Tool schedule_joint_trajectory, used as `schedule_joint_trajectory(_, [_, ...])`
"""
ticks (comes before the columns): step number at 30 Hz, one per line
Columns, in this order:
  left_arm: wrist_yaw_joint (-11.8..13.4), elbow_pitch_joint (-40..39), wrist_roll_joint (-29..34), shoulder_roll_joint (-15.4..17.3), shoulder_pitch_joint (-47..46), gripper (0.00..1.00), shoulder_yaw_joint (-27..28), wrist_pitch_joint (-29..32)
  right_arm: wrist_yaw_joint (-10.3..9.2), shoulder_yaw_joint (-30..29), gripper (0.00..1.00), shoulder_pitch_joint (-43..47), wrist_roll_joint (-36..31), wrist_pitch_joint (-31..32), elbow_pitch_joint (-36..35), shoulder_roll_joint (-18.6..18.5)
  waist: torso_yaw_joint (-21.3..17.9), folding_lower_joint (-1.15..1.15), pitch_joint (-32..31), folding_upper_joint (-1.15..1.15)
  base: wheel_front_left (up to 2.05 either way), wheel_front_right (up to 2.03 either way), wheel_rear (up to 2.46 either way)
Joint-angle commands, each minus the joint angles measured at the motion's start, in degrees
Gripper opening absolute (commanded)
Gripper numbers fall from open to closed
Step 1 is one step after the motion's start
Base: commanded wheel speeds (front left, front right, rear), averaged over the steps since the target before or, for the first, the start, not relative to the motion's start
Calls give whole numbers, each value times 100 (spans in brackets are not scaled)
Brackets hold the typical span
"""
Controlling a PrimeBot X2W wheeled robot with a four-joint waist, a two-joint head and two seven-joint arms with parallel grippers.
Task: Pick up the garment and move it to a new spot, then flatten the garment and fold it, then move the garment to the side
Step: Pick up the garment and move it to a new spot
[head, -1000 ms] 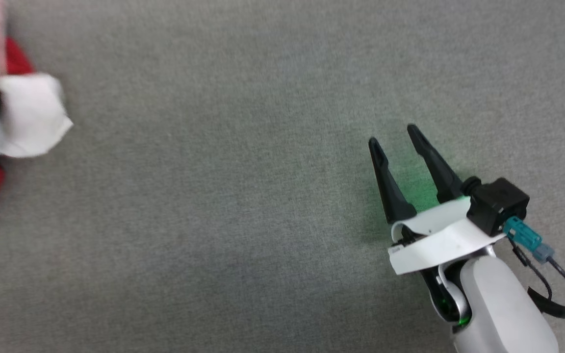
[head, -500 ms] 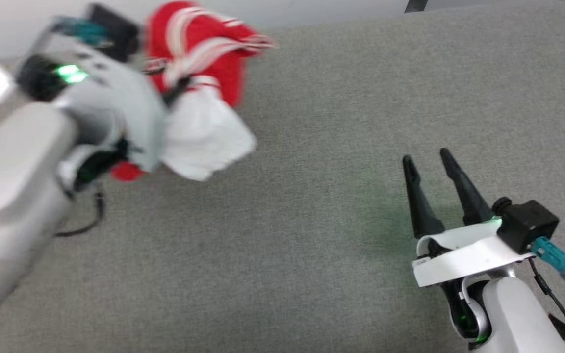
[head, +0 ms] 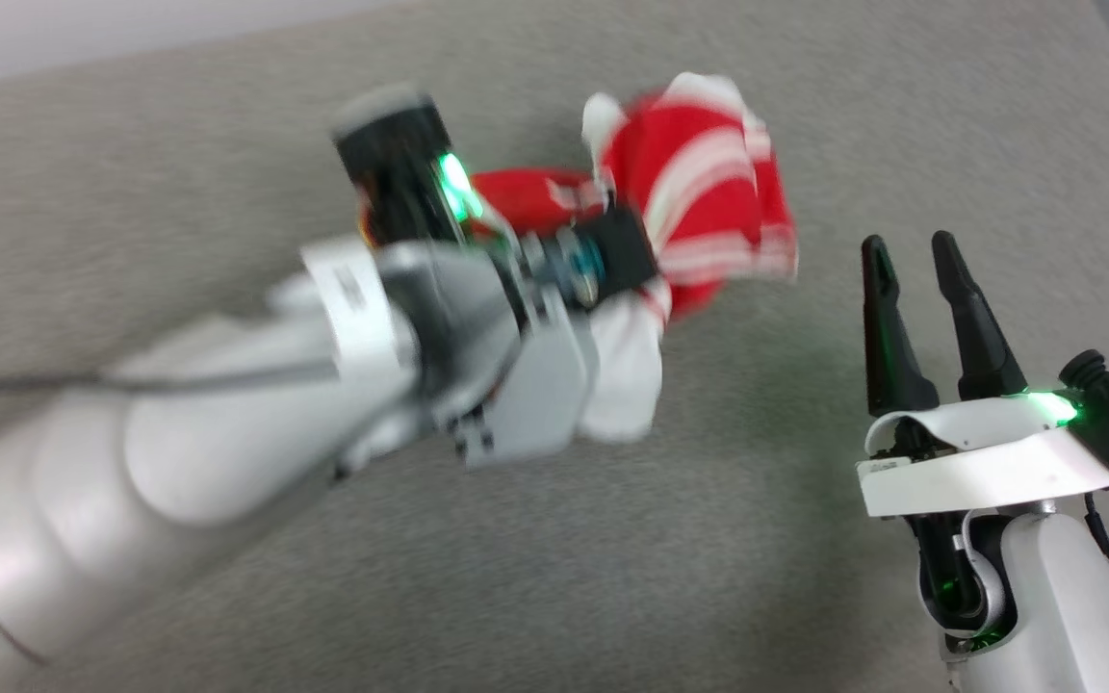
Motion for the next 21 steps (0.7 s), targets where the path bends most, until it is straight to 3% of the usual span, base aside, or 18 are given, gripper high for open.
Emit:
schedule_joint_trajectory(1, [8, -147, 156, 85, 167, 0, 0, 90, -6, -16, 100, 22, 70, -1, -41, 21, -729, 0, 593, 0, 0, 0, 0])
schedule_joint_trajectory(10, [8, -603, 616, 615, 752, 0, -1, 635, -6, -51, 100, 75, 408, -1, -64, 22, -1115, 0, 755, 0, 0, 0, 0])
schedule_joint_trajectory(21, [8, -220, 394, 783, 957, 0, -66, 1222, -6, 42, 100, -60, 519, -1, -132, 21, -1123, 0, 928, 0, 0, 0, 0])
